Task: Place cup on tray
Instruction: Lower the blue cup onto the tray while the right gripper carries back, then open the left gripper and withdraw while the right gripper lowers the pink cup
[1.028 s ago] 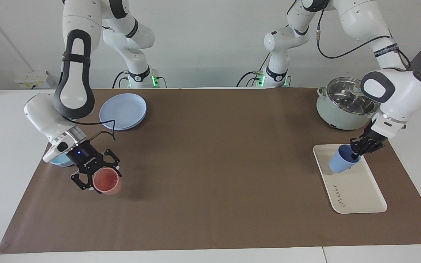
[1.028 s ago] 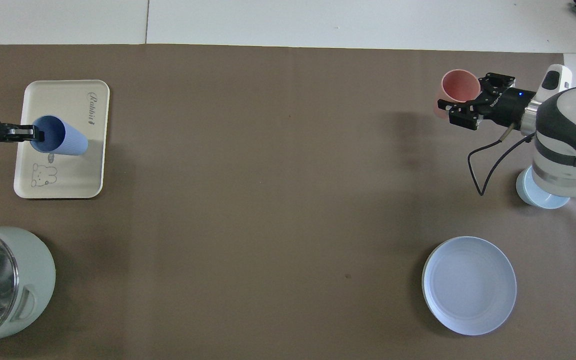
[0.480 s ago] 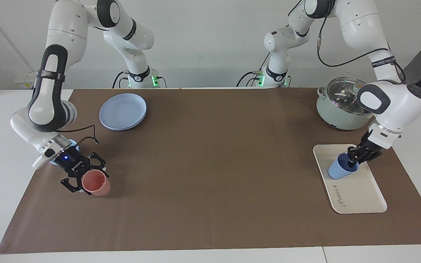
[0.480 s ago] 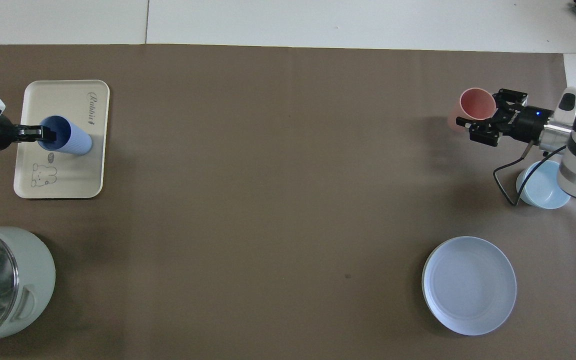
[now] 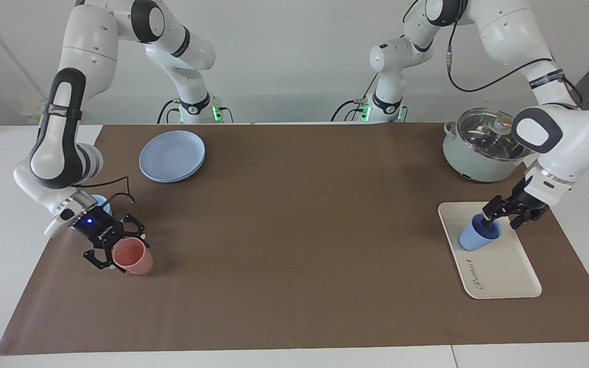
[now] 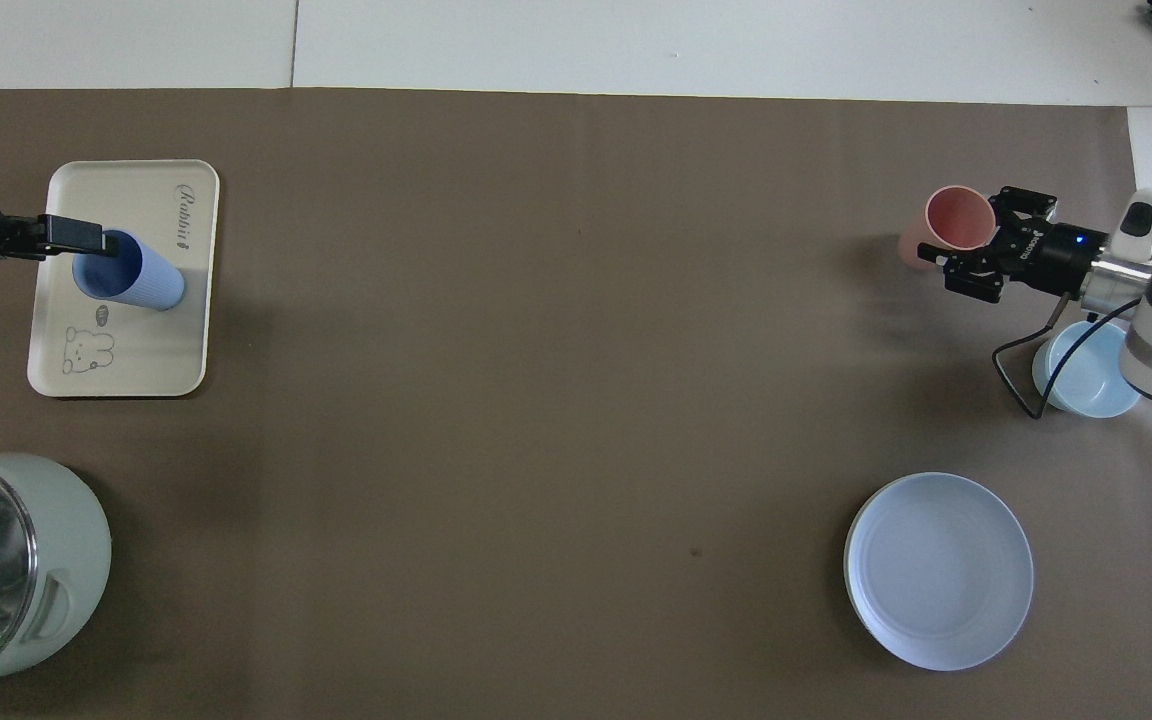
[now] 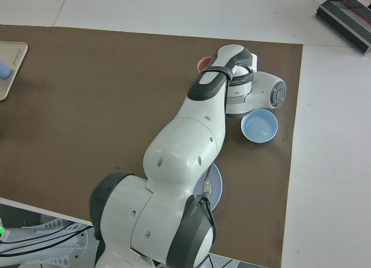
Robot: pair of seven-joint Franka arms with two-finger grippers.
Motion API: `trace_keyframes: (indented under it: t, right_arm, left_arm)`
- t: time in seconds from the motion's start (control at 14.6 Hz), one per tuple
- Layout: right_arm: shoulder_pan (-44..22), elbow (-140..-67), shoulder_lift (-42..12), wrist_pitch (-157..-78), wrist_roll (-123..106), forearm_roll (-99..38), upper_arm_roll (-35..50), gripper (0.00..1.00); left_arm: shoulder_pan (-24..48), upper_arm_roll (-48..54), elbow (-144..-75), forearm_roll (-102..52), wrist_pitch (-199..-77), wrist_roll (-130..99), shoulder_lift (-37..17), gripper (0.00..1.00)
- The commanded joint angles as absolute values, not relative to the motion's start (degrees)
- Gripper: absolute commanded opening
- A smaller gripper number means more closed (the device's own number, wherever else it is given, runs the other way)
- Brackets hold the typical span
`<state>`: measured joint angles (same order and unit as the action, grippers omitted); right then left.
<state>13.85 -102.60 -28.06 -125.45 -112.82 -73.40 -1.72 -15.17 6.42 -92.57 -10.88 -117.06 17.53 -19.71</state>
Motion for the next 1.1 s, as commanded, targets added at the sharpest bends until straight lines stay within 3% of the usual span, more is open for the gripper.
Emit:
trace_keyframes:
  t: [0.0,0.21,0.55,0.62,0.69,1.03]
  right_arm:
    - [14.33,-102.74,-28.56,-125.24,-115.31,-75.41,-0.79,0.0]
    - [13.89,-103.88,-28.39,-126.12,-117.5,-77.42,-0.79,0.0]
    - [13.27,-104.85,-28.21,-126.65,-118.47,-78.57,-0.79,0.0]
    - [13.27,-104.85,-28.21,-126.74,-118.39,-78.66,-0.88,0.35]
    - [13.36,-104.85,-28.13,-126.56,-118.39,-78.66,-0.79,0.99]
    - [13.8,-104.68,-27.77,-124.37,-118.3,-78.66,-0.88,1.0]
  left_arm:
    - [-9.95,6.06,-86.15,-1.89,-106.47,8.04,-17.85,1.0]
    - [-3.62,6.06,-82.89,0.26,-98.11,-0.51,-15.83,1.0]
    - [0.17,6.68,-83.58,0.18,-88.8,-4.04,-6.26,1.0]
    - [0.7,6.68,-83.58,0.18,-86.94,-4.13,-4.94,1.0]
    - [0.96,6.68,-83.58,0.18,-85.53,-4.13,-3.96,1.0]
    - [1.41,6.68,-87.27,0.26,-83.23,-4.04,1.75,1.0]
